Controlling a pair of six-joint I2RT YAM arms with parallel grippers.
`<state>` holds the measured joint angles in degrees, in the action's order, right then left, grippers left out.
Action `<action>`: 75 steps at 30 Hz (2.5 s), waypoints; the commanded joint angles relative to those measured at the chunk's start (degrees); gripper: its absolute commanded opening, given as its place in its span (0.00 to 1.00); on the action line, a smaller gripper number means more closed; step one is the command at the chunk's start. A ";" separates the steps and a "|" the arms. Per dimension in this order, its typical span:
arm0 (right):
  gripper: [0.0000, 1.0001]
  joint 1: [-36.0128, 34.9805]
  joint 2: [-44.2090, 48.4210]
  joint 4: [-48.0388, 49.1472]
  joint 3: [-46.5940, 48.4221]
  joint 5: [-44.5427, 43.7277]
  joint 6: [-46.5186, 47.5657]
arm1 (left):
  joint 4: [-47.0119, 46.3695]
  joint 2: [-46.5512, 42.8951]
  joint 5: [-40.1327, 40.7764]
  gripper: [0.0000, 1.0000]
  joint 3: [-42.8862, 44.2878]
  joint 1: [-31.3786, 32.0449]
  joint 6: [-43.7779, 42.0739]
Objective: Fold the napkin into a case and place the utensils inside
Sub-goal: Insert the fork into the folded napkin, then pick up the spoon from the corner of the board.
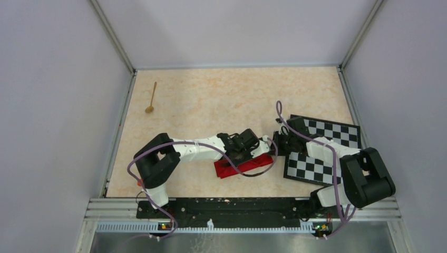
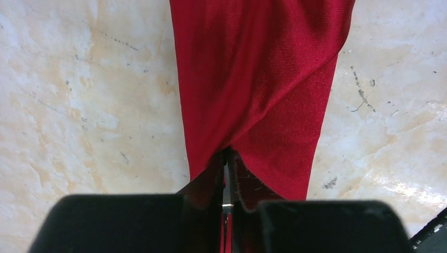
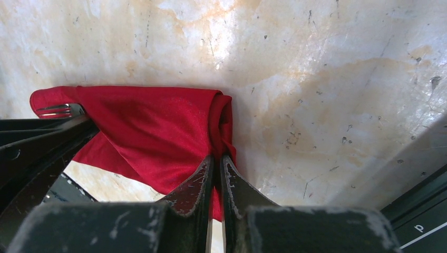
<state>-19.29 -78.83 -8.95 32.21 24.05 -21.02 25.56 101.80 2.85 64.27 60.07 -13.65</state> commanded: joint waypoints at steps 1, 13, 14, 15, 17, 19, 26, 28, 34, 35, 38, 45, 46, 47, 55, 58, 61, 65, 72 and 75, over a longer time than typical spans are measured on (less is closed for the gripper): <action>0.06 0.48 0.19 2.18 -0.47 1.30 0.80 | -3.84 -2.98 -0.01 0.19 -0.01 -0.60 1.07; 0.07 0.48 0.91 2.27 -0.56 1.23 0.80 | -3.90 -32.43 4.89 0.66 -8.52 -18.44 10.62; 0.07 0.47 0.98 2.34 -0.63 1.37 0.80 | -5.98 -35.24 4.73 0.68 -10.04 -23.68 12.35; 0.07 0.48 1.04 2.40 -0.69 1.47 0.80 | -8.07 -37.83 5.61 0.70 -11.10 -28.25 13.38; 0.07 0.48 1.06 2.44 -0.74 1.74 0.80 | -10.40 -38.84 5.66 0.72 -11.12 -36.33 15.31; 0.07 0.48 1.14 2.53 -0.72 1.71 0.80 | -11.81 -36.61 6.47 0.76 -9.43 -42.64 16.62; 0.07 0.48 0.79 2.80 -0.82 2.31 0.80 | -12.20 -16.35 2.24 0.94 3.68 -63.24 22.82; 0.07 0.48 0.44 2.88 -0.74 2.31 0.80 | -13.90 -10.11 1.19 0.83 7.35 -66.35 23.21; 0.10 0.48 -0.28 3.02 -0.79 2.88 0.87 | -6.72 12.74 1.99 0.77 27.67 -69.27 17.54; 0.10 0.48 -0.10 2.98 -0.81 2.83 0.89 | -5.90 15.04 2.72 0.76 30.12 -69.47 16.63; 0.11 0.50 0.04 2.97 -0.79 2.88 0.89 | -6.93 19.52 0.78 0.71 34.02 -70.20 13.53; 0.10 0.52 0.41 2.98 -0.82 2.80 0.98 | -2.57 27.22 -0.58 0.73 40.19 -70.79 10.09; 0.11 0.49 0.50 2.97 -0.82 2.81 0.98 | -1.92 28.03 -0.46 0.73 40.79 -70.93 10.28; 0.11 0.46 0.49 3.05 -0.77 2.84 0.98 | -1.06 29.25 -0.52 0.73 41.58 -71.30 10.58; 0.10 0.44 1.09 3.26 -0.96 3.27 1.06 | 3.45 31.75 -1.76 0.47 42.17 -71.67 11.78; 0.10 0.48 1.15 3.41 -1.09 3.37 1.06 | 4.97 31.35 -1.91 0.35 40.16 -71.66 12.12; 0.10 0.48 1.07 3.50 -1.03 3.11 0.95 | 6.18 31.19 -1.60 0.26 38.82 -71.64 11.41; 0.12 0.47 1.11 3.08 -0.77 2.64 1.04 | 5.37 29.89 -2.53 0.09 37.51 -71.44 10.11; 0.16 0.48 0.88 2.91 -0.73 1.38 1.14 | 3.78 21.73 -2.04 0.00 33.42 -67.87 9.56; 0.19 0.47 1.52 2.74 -0.74 0.64 1.15 | 0.94 13.25 0.65 0.00 27.04 -63.47 9.50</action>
<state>-19.29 -78.94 -7.66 31.48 25.82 -20.99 25.63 126.30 1.67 97.65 -9.10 -3.40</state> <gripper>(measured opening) 0.175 0.006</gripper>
